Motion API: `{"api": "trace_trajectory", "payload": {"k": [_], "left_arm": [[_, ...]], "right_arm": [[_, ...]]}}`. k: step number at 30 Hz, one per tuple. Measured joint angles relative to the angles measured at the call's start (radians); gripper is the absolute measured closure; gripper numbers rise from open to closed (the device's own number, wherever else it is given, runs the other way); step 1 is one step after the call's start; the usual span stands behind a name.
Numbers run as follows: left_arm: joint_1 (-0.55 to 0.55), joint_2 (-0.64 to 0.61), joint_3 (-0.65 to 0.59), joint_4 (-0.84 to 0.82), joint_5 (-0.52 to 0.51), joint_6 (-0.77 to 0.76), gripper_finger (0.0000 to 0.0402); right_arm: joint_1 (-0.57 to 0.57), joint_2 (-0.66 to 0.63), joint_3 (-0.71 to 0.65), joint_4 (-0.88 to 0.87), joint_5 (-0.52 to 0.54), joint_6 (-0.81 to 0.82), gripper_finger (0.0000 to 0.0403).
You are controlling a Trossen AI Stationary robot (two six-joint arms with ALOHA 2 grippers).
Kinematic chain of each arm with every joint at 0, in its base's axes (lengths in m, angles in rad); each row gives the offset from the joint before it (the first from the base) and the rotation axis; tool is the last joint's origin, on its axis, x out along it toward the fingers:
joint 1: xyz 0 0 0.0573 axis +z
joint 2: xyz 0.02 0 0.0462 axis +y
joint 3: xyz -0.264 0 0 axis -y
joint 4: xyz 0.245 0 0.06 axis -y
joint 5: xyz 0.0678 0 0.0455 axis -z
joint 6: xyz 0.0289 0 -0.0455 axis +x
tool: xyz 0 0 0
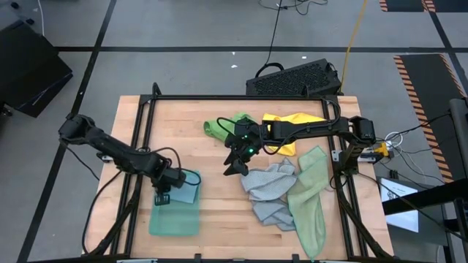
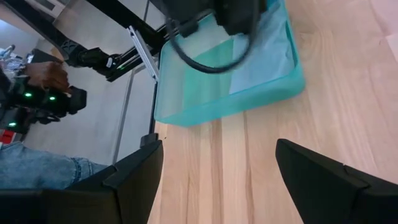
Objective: Fold microfiber towels
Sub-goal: Put the blue microfiber cloth into the green bin
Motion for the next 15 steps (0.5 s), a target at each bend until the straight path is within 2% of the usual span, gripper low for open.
{"api": "trace_trajectory", "payload": {"k": [3, 7, 10, 15], "left_arm": [[0.019, -0.024, 0.082, -0.041, 0.002, -0.012, 0.0399], [0.019, -0.04, 0.152, 0.065, -0.1, 0.024, 0.0396], [0.012, -0.021, 0.128, 0.205, -0.205, 0.125, 0.0399], [0.073, 0.096, 0.087, 0.245, -0.2, 0.19, 0.0396]], "right_arm": [[0.0, 0.0, 0.0, 0.0, 0.0, 0.0, 0.0101], [0.0, 0.0, 0.0, 0.0, 0.001, 0.0, 0.0101], [0.0, 0.0, 0.0, -0.001, 0.002, -0.001, 0.0101], [0.0, 0.0, 0.0, -0.014, 0.002, 0.003, 0.0101]]}}
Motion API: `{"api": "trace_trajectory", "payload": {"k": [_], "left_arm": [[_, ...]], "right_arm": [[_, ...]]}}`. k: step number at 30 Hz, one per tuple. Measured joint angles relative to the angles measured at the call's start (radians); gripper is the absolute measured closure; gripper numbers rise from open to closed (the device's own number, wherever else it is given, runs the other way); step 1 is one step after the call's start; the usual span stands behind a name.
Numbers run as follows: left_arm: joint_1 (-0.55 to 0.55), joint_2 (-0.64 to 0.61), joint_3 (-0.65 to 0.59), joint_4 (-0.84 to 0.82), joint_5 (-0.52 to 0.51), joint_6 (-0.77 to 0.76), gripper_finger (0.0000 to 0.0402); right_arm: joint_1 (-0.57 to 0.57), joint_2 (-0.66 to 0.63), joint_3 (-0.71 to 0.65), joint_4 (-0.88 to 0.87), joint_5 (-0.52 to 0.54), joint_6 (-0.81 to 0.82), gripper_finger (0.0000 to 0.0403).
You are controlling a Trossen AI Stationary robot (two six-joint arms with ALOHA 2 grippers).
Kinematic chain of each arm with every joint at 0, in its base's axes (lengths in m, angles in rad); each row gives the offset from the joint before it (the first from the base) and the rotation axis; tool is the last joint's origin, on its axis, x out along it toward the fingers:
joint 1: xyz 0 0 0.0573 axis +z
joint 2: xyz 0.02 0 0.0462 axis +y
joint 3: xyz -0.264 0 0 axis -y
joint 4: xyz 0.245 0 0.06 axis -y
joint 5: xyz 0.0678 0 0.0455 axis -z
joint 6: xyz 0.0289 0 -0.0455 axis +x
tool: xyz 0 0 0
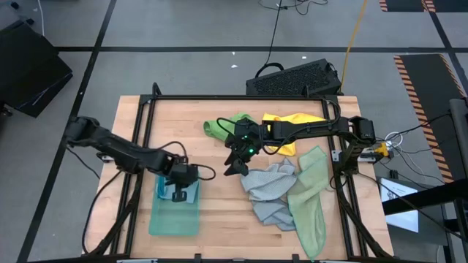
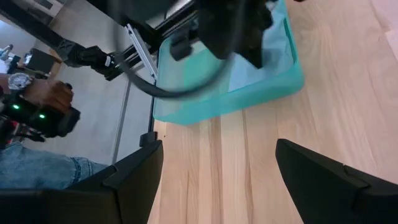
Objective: Fold microfiber towels
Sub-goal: Put the blue microfiber cloth into the green bin
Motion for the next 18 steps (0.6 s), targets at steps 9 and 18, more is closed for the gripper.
{"api": "trace_trajectory", "payload": {"k": [9, 18], "left_arm": [[0.071, 0.166, -0.005, 0.223, -0.009, 0.061, 0.0394], [0.12, 0.084, 0.004, 0.139, -0.011, -0.022, 0.0396]], "right_arm": [[0.006, 0.0, -0.001, -0.044, 0.0, -0.011, 0.0101], [0.007, 0.0, -0.001, -0.046, 0.001, -0.013, 0.0101]]}}
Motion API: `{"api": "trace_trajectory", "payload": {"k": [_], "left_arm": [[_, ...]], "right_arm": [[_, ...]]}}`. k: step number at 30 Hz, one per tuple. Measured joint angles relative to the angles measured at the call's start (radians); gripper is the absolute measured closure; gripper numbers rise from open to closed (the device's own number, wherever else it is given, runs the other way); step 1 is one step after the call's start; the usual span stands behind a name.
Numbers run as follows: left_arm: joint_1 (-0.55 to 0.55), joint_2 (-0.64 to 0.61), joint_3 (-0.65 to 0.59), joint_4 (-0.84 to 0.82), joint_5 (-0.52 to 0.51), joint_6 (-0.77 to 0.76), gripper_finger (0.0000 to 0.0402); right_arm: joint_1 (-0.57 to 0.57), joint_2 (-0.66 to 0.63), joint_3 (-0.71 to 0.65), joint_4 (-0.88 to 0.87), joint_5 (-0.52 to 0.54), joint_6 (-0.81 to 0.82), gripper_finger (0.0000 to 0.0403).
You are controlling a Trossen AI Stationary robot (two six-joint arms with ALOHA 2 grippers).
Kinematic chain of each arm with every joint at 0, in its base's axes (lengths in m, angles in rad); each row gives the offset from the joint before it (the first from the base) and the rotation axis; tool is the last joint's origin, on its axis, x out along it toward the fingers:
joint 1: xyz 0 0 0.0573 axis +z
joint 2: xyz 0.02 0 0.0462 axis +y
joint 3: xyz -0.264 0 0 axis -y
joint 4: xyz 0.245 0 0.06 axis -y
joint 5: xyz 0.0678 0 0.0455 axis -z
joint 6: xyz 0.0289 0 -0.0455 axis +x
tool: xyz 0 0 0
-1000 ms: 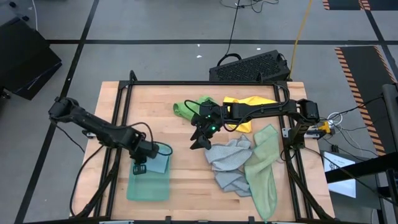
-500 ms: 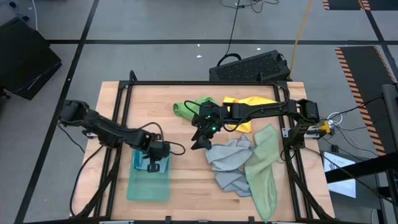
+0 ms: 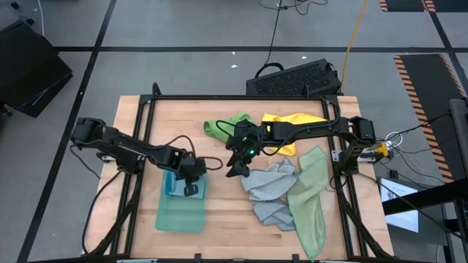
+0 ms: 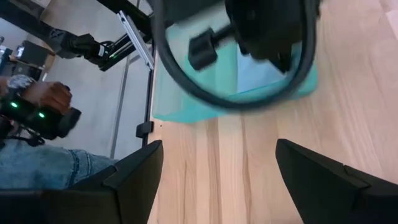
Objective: Fold microfiber towels
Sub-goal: Put the blue microfiber cloth into the green bin
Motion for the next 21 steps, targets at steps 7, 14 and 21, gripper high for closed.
{"api": "trace_trajectory", "payload": {"k": [7, 14, 21], "left_arm": [[-0.026, -0.181, 0.025, -0.111, 0.015, -0.075, 0.0394], [-0.045, -0.203, -0.042, -0.282, 0.001, -0.047, 0.0396], [-0.029, -0.197, -0.169, -0.152, 0.001, -0.037, 0.0396]], "right_arm": [[0.0, 0.0, 0.0, -0.003, 0.0, -0.009, 0.0101], [0.0, 0.0, -0.027, 0.031, 0.001, 0.001, 0.0101], [0.0, 0.0, -0.049, 0.021, 0.0, 0.01, 0.0101]]}}
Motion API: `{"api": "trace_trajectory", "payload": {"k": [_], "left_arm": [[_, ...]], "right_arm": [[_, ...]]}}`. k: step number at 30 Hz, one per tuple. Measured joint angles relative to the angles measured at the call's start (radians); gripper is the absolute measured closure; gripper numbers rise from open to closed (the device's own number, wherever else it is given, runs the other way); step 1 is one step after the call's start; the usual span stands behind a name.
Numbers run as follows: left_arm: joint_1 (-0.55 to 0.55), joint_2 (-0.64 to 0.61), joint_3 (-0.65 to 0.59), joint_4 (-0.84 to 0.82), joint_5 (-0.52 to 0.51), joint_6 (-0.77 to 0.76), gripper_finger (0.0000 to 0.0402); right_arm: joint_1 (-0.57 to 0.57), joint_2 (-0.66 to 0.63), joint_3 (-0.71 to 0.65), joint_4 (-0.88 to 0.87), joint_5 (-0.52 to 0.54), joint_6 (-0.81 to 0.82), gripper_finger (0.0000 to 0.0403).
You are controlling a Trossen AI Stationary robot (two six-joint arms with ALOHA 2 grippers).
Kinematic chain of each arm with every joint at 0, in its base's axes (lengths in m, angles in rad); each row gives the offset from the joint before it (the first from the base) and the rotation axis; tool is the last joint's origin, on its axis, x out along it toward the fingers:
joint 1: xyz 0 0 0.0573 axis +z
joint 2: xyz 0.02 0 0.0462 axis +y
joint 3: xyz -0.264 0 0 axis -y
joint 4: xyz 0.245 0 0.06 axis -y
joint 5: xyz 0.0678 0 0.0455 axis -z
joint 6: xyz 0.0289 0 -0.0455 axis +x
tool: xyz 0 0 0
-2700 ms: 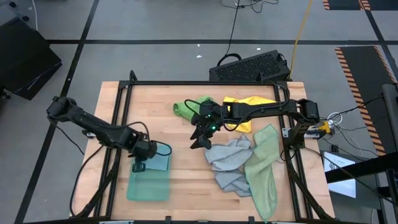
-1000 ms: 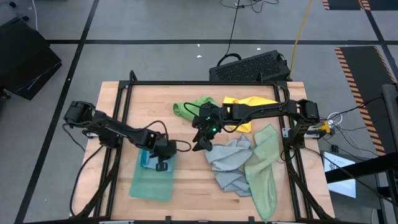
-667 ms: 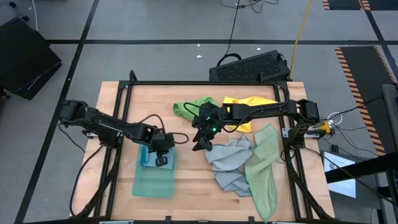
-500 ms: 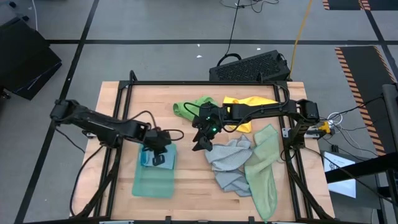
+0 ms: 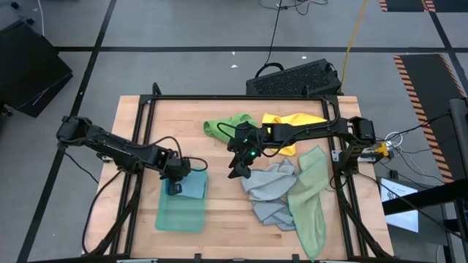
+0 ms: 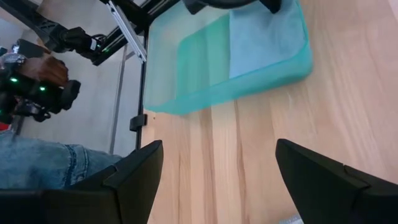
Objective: Fold microfiber towels
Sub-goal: Put the blue microfiber cloth into the green bin
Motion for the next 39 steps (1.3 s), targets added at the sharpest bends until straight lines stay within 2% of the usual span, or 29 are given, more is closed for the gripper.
{"api": "trace_trajectory", "payload": {"k": [5, 8, 11, 14, 17, 23, 28, 34, 39], "left_arm": [[0.021, -0.003, -0.014, -0.02, 0.011, 0.017, 0.0398], [0.033, -0.026, 0.049, -0.101, 0.024, 0.023, 0.0396], [0.031, -0.066, 0.126, -0.114, 0.033, 0.014, 0.0399], [0.001, -0.098, 0.166, -0.069, 0.05, 0.013, 0.0396], [-0.044, -0.102, 0.155, -0.011, 0.088, -0.004, 0.0399], [-0.124, -0.034, 0.08, 0.079, 0.118, -0.061, 0.0399], [-0.196, 0.039, 0.031, 0.236, 0.138, -0.047, 0.0396], [-0.203, 0.15, 0.007, 0.341, 0.115, -0.042, 0.0399], [-0.195, 0.178, 0.007, 0.396, 0.065, -0.03, 0.0398]], "right_arm": [[0.0, 0.0, 0.0, 0.003, 0.002, 0.002, 0.0101], [0.0, 0.0, 0.0, 0.004, 0.003, 0.008, 0.0101], [0.0, 0.0, 0.0, 0.005, 0.002, 0.015, 0.0101], [0.0, 0.0, 0.0, 0.005, 0.002, 0.017, 0.0101], [0.0, 0.0, 0.0, 0.006, 0.002, 0.017, 0.0101], [0.0, 0.0, 0.0, 0.007, 0.002, 0.021, 0.0101], [0.0, 0.0, 0.0, 0.006, 0.001, 0.02, 0.0101], [0.0, 0.0, 0.0, 0.006, 0.001, 0.013, 0.0101], [0.0, 0.0, 0.0, 0.005, 0.001, 0.01, 0.0101]]}}
